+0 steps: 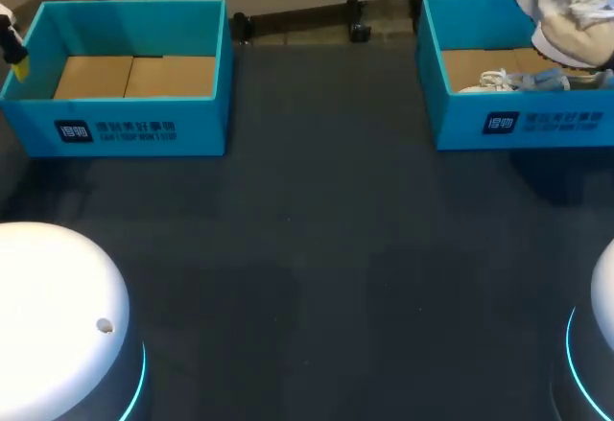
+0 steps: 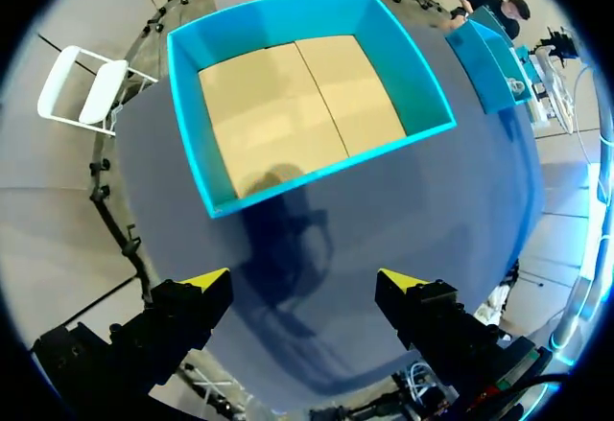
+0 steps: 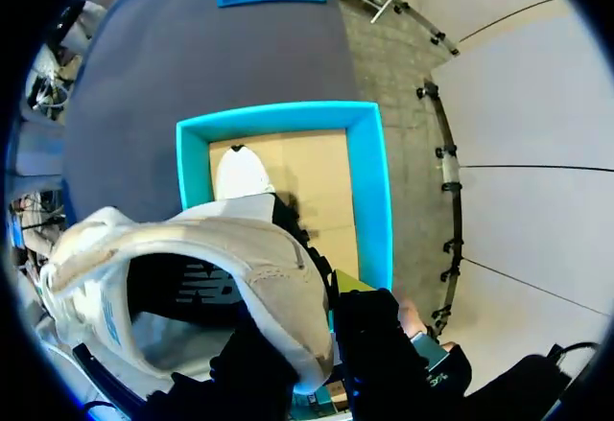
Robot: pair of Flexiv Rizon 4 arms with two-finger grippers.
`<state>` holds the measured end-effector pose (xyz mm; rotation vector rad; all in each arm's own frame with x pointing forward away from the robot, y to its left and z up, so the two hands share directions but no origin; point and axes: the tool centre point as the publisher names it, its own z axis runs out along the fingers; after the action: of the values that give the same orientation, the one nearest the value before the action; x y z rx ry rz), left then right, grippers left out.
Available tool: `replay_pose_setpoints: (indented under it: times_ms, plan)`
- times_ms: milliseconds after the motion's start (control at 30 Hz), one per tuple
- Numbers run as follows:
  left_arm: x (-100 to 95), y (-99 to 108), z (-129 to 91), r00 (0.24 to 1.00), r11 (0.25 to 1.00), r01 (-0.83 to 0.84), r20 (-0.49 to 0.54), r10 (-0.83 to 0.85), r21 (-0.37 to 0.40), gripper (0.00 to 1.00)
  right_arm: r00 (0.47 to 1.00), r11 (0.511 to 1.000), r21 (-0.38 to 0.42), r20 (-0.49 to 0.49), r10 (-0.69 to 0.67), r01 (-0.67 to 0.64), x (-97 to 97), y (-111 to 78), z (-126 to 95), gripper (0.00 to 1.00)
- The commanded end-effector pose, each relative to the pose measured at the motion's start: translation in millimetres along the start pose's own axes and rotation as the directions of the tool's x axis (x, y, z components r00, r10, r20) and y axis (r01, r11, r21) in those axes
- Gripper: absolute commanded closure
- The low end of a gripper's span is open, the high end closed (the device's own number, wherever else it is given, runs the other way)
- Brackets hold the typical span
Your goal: Take the shoe out of the shoebox, open the shoe tongue, remove and reinsert the insole, then place the shoe into the shoebox
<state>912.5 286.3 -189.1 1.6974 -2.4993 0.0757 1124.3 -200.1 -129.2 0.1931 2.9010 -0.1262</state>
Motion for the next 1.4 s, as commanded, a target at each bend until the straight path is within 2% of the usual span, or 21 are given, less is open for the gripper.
replay_pose_setpoints:
  times_ms: [33,133,233,333,400,467,500,567,633,667,767,1233,1300,1333,1400]
  plan:
    - [-1.1,-0.6,-0.5,1.000,1.000,-0.001,0.000,0.001,-0.003,0.00,1.000,1.000,0.005,-0.002,0.000,0.000,-0.1,1.3,-2.2,1.00]
    - [-1.1,-0.6,-0.5,1.000,1.000,-0.001,0.000,0.001,-0.003,0.00,1.000,1.000,0.005,-0.002,0.000,0.000,-0.1,1.3,-2.2,1.00]
    - [-6.2,-4.7,-0.5,0.994,0.994,0.108,0.002,-0.108,0.024,0.00,1.000,0.999,-0.030,-0.018,0.025,-0.025,-0.4,-4.5,2.5,1.00]
    - [-12.2,-8.8,-3.2,0.986,0.985,0.167,0.011,-0.168,0.035,0.00,0.999,0.999,-0.022,-0.007,0.036,-0.037,-12.2,-21.1,4.6,1.00]
    - [-16.5,-14.3,-4.3,0.983,0.982,0.185,0.016,-0.185,0.028,0.00,0.999,0.998,-0.058,-0.020,0.031,-0.032,-22.1,-30.9,8.2,1.00]
    - [-21.3,-23.3,-3.6,0.983,0.983,0.183,0.003,-0.183,-0.006,0.00,1.000,0.999,-0.037,-0.018,0.020,-0.020,-29.8,-38.1,10.9,1.00]
    - [-22.4,-28.7,-3.1,0.982,0.982,0.187,0.004,-0.186,-0.013,0.00,0.999,0.997,-0.065,-0.019,0.032,-0.033,-33.5,-42.5,11.7,1.00]
    - [-21.9,-38.7,-1.4,0.981,0.980,0.194,0.022,-0.193,-0.033,0.00,0.999,0.998,-0.046,-0.017,0.042,-0.043,-40.6,-49.0,16.4,1.00]
    - [-18.0,-47.3,0.7,0.976,0.975,0.215,0.036,-0.214,-0.050,0.00,0.998,0.997,-0.062,-0.027,0.052,-0.054,-47.2,-54.1,21.1,1.00]
    - [-16.2,-50.7,1.6,0.973,0.971,0.230,0.041,-0.228,-0.057,0.00,0.997,0.997,-0.035,-0.029,0.065,-0.066,-50.1,-55.5,23.8,1.00]
    - [-10.8,-58.8,4.4,0.966,0.964,0.254,0.069,-0.249,-0.081,0.00,0.996,0.995,-0.054,-0.037,0.086,-0.088,-55.5,-58.9,29.7,1.00]
    - [-10.8,-58.8,4.4,0.966,0.964,0.254,0.069,-0.249,-0.081,0.00,0.996,0.995,-0.054,-0.037,0.086,-0.088,-55.5,-58.9,29.7,1.00]
    - [-10.8,-58.8,4.4,0.966,0.964,0.254,0.069,-0.249,-0.081,0.00,0.979,0.980,0.024,-0.043,0.200,-0.199,-59.9,-62.2,38.0,1.00]
    - [-10.8,-58.8,4.4,0.966,0.964,0.254,0.069,-0.249,-0.081,0.00,0.962,0.963,0.025,-0.053,0.268,-0.267,-62.2,-65.6,41.9,1.00]
    - [-10.8,-58.8,4.4,0.966,0.964,0.254,0.069,-0.249,-0.081,0.00,0.907,0.909,0.061,-0.069,0.415,-0.412,-66.0,-73.6,47.9,1.00]
